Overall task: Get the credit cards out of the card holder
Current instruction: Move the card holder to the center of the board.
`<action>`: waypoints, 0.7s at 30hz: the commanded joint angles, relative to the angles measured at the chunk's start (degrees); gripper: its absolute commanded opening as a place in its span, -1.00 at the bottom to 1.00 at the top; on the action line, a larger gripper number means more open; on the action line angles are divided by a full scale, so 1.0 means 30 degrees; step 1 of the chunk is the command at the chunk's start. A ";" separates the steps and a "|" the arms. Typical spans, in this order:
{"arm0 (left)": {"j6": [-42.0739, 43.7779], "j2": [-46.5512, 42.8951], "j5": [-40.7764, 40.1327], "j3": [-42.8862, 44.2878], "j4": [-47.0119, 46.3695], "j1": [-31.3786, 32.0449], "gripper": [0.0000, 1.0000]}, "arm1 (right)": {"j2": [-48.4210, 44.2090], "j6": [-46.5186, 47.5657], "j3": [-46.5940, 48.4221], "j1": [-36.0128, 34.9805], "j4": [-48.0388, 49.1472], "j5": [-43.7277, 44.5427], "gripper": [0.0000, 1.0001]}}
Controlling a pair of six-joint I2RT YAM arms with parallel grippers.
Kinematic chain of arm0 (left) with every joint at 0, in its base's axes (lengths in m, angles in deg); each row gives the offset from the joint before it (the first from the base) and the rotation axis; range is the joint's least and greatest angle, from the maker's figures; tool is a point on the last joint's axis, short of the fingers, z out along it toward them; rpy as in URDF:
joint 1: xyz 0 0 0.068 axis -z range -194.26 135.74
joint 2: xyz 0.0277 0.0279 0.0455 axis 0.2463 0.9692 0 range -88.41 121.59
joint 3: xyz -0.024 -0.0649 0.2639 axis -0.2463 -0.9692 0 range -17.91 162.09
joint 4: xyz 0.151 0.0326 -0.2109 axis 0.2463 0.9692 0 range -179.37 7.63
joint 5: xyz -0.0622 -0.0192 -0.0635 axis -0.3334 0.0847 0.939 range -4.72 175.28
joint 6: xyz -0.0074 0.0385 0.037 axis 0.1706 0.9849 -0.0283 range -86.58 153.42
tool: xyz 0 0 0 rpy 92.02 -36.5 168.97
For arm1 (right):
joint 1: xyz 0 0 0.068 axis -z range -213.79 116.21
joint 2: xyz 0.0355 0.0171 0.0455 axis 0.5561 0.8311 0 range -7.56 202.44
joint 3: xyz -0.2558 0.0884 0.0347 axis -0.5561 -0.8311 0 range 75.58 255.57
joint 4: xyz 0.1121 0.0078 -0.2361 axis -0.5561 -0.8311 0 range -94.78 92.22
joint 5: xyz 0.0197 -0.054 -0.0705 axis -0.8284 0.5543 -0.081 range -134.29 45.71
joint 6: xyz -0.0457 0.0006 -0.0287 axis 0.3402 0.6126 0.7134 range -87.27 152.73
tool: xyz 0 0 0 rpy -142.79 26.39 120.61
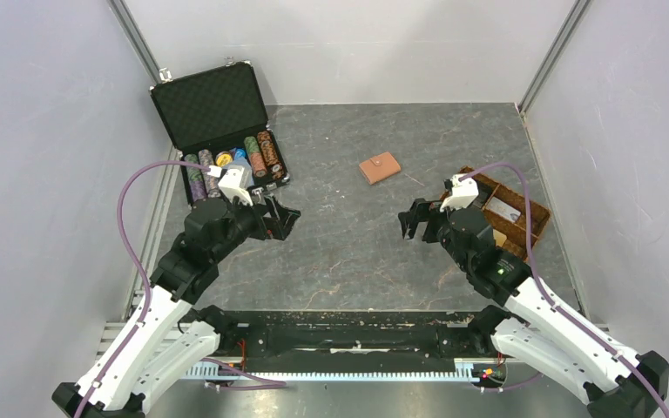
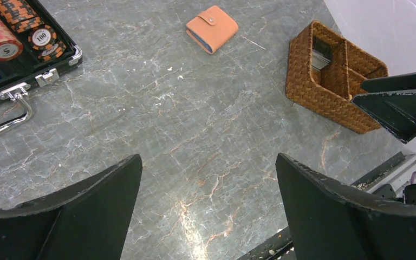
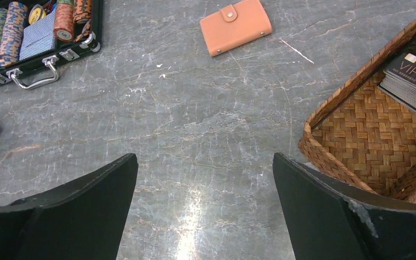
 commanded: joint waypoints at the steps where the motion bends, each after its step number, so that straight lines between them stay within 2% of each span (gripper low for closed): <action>1: -0.0308 -0.0160 -0.0321 0.0659 -0.0293 0.0073 1.00 | 0.0105 -0.0380 0.0773 0.0054 0.0747 0.0478 0.97; 8: -0.0308 -0.0308 -0.0467 0.0656 -0.0286 0.0072 1.00 | 0.0704 -0.0419 0.0697 0.0069 0.1645 0.1144 0.97; 12: -0.0659 -0.0597 -0.0743 0.0682 0.0300 0.0054 1.00 | 0.2037 0.1721 0.0540 0.0054 0.3567 0.1675 0.96; 17: -0.1646 -0.1941 0.0124 0.0102 0.1946 0.0060 1.00 | 0.6316 0.5178 0.1767 0.0061 0.5323 0.2730 0.98; 21: -0.2035 -0.3967 -0.0357 -0.1356 0.2198 0.0059 1.00 | 1.0602 0.6678 0.3830 0.0068 0.5732 0.4724 0.80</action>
